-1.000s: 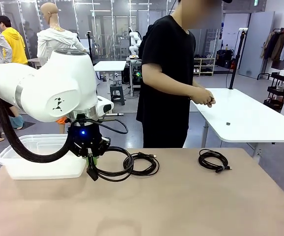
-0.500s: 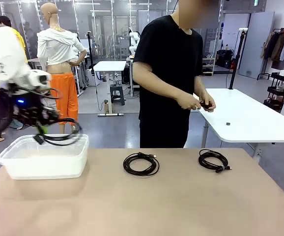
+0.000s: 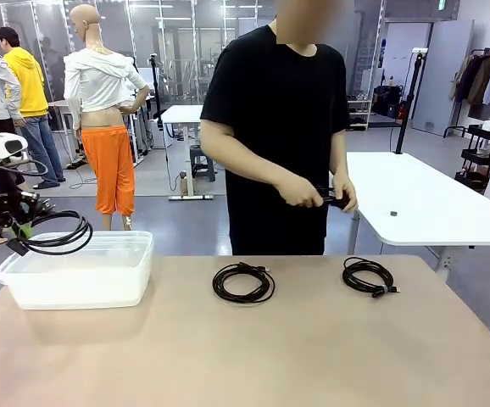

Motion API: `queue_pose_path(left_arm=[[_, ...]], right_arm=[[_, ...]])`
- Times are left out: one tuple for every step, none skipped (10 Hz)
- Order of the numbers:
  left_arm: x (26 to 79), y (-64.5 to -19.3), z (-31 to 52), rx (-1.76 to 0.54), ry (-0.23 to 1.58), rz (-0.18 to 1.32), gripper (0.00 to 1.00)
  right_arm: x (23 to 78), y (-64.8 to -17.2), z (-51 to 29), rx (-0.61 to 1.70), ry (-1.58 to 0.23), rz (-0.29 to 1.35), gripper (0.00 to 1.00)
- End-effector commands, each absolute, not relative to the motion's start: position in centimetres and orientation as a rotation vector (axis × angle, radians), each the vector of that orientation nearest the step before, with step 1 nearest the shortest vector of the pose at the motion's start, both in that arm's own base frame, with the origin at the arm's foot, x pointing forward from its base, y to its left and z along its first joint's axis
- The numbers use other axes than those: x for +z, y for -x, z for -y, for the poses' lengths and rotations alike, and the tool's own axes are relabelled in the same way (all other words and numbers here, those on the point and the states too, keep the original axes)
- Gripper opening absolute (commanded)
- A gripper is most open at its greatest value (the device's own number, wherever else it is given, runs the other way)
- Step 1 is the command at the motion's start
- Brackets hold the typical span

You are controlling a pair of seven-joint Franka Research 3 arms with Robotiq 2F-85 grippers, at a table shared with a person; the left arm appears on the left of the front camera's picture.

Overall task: Organize and store the cables.
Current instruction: Place the Power Cable into the Organizing box.

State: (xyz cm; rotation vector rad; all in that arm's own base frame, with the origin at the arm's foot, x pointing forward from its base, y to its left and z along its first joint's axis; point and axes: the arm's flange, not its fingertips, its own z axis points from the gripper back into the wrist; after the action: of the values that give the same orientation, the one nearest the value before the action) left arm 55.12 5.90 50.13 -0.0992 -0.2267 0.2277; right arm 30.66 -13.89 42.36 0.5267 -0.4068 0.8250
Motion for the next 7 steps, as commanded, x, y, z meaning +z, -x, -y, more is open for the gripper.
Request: queue_pose_path(left_arm=[[50.2, -56.1, -6.0, 0.281, 0.121, 0.259, 0.18], [50.0, -56.2, -6.2, 0.283, 0.115, 0.250, 0.18], [49.6, -55.4, -6.3, 0.252, 0.104, 0.227, 0.18], [49.6, -55.4, -6.3, 0.252, 0.104, 0.227, 0.18], [49.6, -55.4, -6.3, 0.252, 0.104, 0.227, 0.18], [49.6, -55.4, -6.3, 0.252, 0.104, 0.227, 0.18], [49.1, -55.6, -6.3, 0.262, 0.104, 0.223, 0.18]], right_arm=[[42.5, -30.7, 13.9, 0.818, -0.542, 0.418, 1.00], [42.5, -30.7, 13.9, 0.818, -0.542, 0.418, 1.00], [42.5, -30.7, 13.9, 0.818, -0.542, 0.418, 1.00], [42.5, -30.7, 13.9, 0.818, -0.542, 0.418, 1.00], [42.5, -30.7, 13.9, 0.818, -0.542, 0.418, 1.00], [42.5, -30.7, 13.9, 0.818, -0.542, 0.418, 1.00], [42.5, -30.7, 13.9, 0.818, -0.542, 0.418, 1.00]])
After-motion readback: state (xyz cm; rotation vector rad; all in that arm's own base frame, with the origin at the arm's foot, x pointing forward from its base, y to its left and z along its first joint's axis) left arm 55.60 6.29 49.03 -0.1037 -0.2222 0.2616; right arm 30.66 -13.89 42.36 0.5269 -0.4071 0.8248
